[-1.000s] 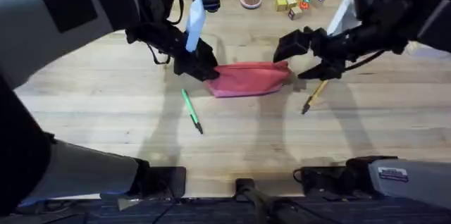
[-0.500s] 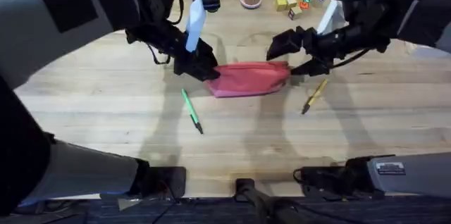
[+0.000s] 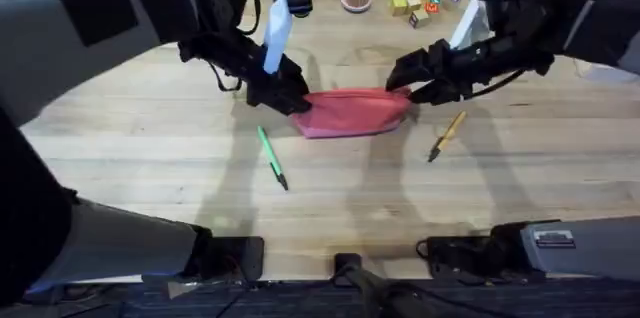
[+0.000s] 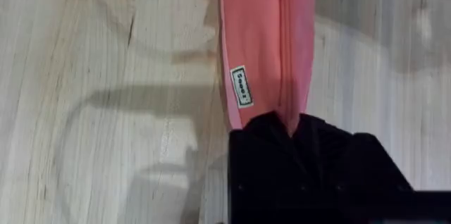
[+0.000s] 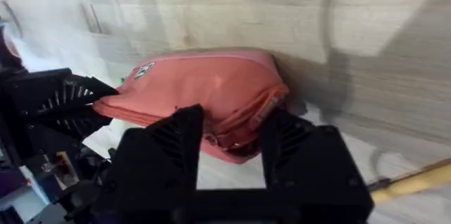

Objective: Unzip the bag, pick up the pens from the table one at a time and place them inside, then zip the bag closed.

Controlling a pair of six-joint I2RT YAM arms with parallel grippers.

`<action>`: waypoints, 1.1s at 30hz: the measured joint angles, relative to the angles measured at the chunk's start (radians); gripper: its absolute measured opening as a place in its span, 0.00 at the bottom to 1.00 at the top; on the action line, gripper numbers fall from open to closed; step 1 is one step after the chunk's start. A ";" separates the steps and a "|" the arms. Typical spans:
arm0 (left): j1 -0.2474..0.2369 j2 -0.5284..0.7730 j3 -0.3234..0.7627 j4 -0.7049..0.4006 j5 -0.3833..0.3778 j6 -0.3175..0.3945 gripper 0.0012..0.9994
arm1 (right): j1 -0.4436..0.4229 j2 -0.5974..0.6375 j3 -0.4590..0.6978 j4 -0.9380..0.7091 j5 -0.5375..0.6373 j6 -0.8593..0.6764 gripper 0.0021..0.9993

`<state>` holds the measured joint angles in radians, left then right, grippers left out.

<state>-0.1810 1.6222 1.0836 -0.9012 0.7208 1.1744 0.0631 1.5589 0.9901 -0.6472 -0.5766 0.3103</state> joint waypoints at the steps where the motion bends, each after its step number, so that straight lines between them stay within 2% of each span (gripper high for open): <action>1: 0.000 0.000 0.000 0.000 0.000 0.000 0.04 | 0.000 0.000 0.000 0.000 0.000 0.000 0.44; 8: 0.000 0.000 0.000 0.000 0.000 0.000 0.04 | -0.001 0.000 0.000 0.000 0.000 0.000 0.26; 16: 0.000 0.000 0.000 0.000 0.000 0.000 0.04 | -0.001 0.000 0.000 -0.002 -0.007 0.003 0.11; 18: 0.000 0.000 0.000 0.000 0.001 0.000 0.04 | -0.001 0.000 0.005 -0.018 -0.009 0.003 0.05; 25: 0.000 0.000 0.000 0.001 0.001 0.000 0.04 | -0.001 -0.002 0.050 -0.090 -0.005 -0.022 0.03; 33: 0.000 0.000 0.000 0.004 0.002 0.000 0.04 | 0.000 -0.058 0.084 -0.125 0.001 -0.031 0.03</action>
<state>-0.1810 1.6222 1.0836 -0.8971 0.7223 1.1748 0.0628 1.5006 1.0744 -0.7719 -0.5755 0.2794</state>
